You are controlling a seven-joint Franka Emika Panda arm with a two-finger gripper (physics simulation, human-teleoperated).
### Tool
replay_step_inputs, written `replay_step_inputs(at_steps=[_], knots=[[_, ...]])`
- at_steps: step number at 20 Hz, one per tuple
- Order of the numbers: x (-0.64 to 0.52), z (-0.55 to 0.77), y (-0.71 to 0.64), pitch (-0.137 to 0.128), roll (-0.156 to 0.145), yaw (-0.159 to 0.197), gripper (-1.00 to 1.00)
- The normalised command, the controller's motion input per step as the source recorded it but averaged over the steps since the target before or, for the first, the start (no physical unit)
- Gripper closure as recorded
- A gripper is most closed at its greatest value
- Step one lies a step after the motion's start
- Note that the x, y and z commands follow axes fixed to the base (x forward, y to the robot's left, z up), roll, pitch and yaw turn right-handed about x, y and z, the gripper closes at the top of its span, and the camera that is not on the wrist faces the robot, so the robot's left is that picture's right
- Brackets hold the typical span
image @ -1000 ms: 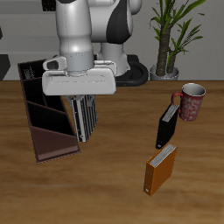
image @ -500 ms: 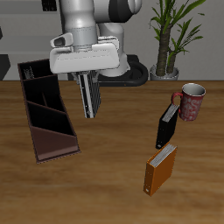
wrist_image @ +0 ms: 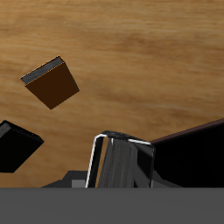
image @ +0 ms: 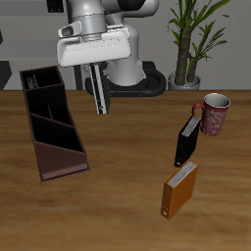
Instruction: Place the left striped book into the right desk caddy's right compartment and place the right striped book into the right desk caddy's right compartment and place the orange book into the right desk caddy's left compartment
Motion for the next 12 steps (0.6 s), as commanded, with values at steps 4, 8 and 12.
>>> replay_step_inputs(at_steps=[4, 8, 12], knots=[[-0.36, 0.1, -0.1, -0.032, -0.031, 0.051, 1.0], [-0.67, 0.16, -0.21, -0.038, -0.035, 0.107, 1.0], [-0.47, -0.01, -0.2, -0.033, -0.036, 0.145, 1.0]])
